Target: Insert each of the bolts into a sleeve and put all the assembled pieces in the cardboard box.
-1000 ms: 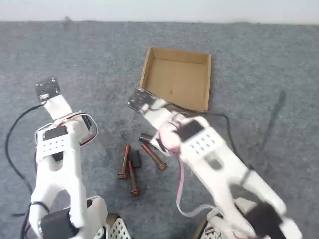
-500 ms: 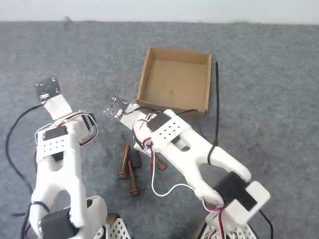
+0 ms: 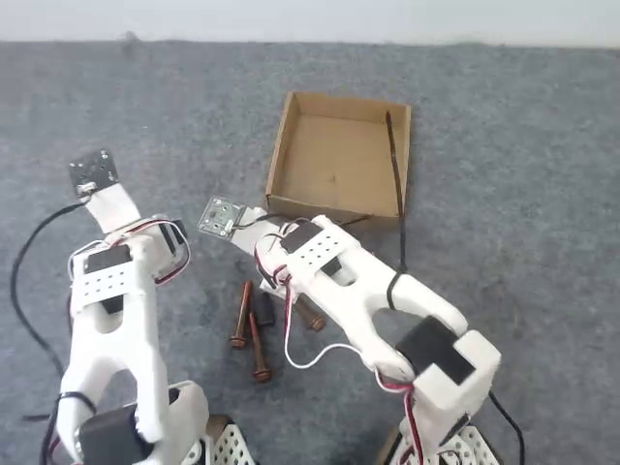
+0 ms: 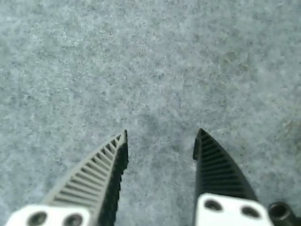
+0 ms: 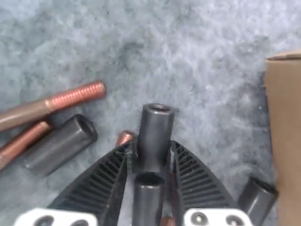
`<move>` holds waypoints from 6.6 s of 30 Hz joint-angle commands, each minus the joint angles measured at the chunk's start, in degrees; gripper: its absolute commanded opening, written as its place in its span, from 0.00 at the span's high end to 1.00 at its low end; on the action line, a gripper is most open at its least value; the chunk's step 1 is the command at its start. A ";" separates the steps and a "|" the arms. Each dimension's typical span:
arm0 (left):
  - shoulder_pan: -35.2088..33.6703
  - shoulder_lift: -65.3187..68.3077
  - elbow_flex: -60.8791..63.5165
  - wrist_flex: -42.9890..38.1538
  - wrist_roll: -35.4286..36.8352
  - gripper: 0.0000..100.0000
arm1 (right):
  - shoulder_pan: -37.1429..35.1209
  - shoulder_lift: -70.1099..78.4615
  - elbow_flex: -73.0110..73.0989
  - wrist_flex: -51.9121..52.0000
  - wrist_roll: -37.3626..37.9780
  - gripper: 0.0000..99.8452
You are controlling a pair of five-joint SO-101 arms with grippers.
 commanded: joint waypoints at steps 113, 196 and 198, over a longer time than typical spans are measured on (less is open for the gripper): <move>44.13 -0.26 -8.40 21.98 -27.78 0.78 | 57.01 -36.00 30.59 -2.77 -18.29 0.99; 57.41 24.44 -23.16 28.57 -45.36 0.99 | 54.99 -36.00 32.88 -6.90 -17.85 0.99; 57.32 24.44 -24.31 29.36 -43.43 0.99 | 54.99 -36.00 32.97 -6.90 -17.85 0.99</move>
